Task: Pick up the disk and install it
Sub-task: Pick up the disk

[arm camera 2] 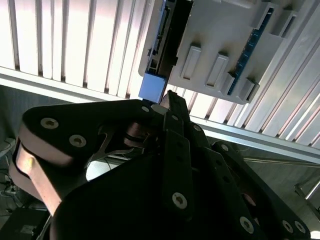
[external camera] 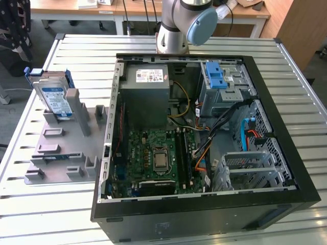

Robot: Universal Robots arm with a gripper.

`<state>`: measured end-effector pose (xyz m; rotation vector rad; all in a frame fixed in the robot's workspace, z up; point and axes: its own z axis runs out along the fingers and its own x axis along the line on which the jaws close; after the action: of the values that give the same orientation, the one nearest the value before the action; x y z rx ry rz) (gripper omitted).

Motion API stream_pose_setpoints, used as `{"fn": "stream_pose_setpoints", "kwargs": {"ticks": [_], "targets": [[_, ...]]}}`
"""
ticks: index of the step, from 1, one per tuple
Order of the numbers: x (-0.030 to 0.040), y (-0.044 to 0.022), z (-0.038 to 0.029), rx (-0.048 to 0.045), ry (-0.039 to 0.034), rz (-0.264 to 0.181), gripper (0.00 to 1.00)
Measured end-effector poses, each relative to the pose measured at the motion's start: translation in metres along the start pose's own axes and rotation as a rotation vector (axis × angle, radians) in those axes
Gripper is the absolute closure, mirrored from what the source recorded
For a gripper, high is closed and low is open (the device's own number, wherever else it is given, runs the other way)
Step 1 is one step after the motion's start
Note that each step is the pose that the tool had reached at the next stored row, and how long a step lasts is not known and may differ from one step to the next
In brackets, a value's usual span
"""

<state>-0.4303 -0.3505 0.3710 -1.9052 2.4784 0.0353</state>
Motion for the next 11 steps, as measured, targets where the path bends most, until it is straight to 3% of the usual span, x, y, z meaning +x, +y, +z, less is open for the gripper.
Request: {"fn": "stream_pose_setpoints", "kwargs": {"ticks": [3,6,9,11], "targets": [[0.0,0.0,0.0,0.0,0.0,0.0,0.84],[0.0,0.0,0.0001,0.0,0.0,0.0,0.65],[0.0001,0.0,0.003,0.0004,-0.0002,-0.017,0.6],[0.0001,-0.0001,0.0061,0.0001,0.0,-0.043,0.48]]}}
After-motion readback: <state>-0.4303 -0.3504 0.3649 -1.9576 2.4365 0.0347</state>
